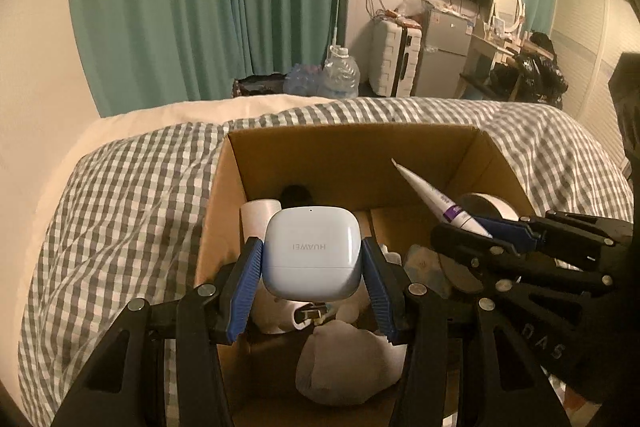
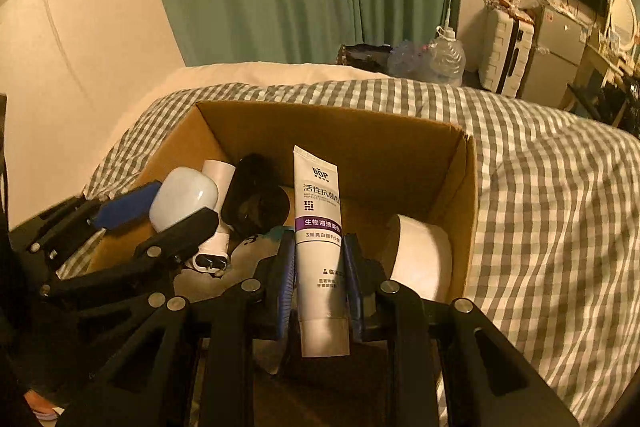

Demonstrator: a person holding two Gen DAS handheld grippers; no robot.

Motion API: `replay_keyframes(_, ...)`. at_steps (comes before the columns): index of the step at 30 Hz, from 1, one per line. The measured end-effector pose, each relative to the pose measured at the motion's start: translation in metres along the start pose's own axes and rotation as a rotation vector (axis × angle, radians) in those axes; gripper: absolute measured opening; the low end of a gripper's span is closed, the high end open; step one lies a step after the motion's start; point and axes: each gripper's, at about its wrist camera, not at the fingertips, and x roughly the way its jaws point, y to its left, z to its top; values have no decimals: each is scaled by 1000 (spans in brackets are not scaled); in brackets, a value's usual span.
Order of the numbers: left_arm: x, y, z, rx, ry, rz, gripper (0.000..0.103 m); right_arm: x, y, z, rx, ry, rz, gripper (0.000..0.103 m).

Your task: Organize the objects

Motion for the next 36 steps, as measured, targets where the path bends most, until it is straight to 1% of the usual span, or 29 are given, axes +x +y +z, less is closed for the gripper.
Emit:
replay_keyframes(3,3,-1,-3,-6,24,7,51,-4,-1,0,10,-5,9,23)
replay_keyframes(9,1,-4,-8,-5,43,1,53,-19,-3,3,21,-21,23,23)
replay_keyframes(10,-1,-4,-9,-10,43,1,54,-22,-4,3,20,-20,21,23)
replay_keyframes(11,-5,-3,-9,-18,34,-1,62,-27,-4,4,18,-22,22,24)
replay_keyframes(12,-8,-1,-9,-25,23,-2,67,-31,-3,4,16,-27,24,30)
replay_keyframes(13,-15,0,-8,-33,2,2,74,-35,-2,4,14,-30,20,35)
replay_keyframes(14,-21,1,-7,-38,-13,7,77,-41,-1,6,11,-31,13,44)
replay_keyframes(15,-25,1,-6,-38,-21,10,77,-46,-1,6,11,-36,4,49)
replay_keyframes(19,-50,3,0,-24,-42,31,77,-71,3,11,19,-58,-15,52)
replay_keyframes(21,-63,2,3,-4,-64,39,78,-85,6,15,14,-64,-17,60)
replay_keyframes(23,-78,3,6,9,-91,55,82,-99,8,19,11,-82,-26,65)
replay_keyframes(25,-91,6,11,4,-114,62,83,-113,12,26,15,-104,-31,71)
replay_keyframes(27,-105,11,17,-5,-138,71,84,-128,12,30,27,-130,-36,79)
replay_keyframes(29,-122,15,24,-13,-174,81,90,-145,12,33,38,-166,-48,84)
replay_keyframes(30,-132,16,26,-17,-198,83,90,-153,12,35,36,-183,-56,88)
replay_keyframes(32,-149,21,28,-17,-229,85,92,-172,12,36,27,-216,-84,90)
replay_keyframes(36,-183,22,35,-11,-288,115,94,-204,17,35,15,-285,-128,93)
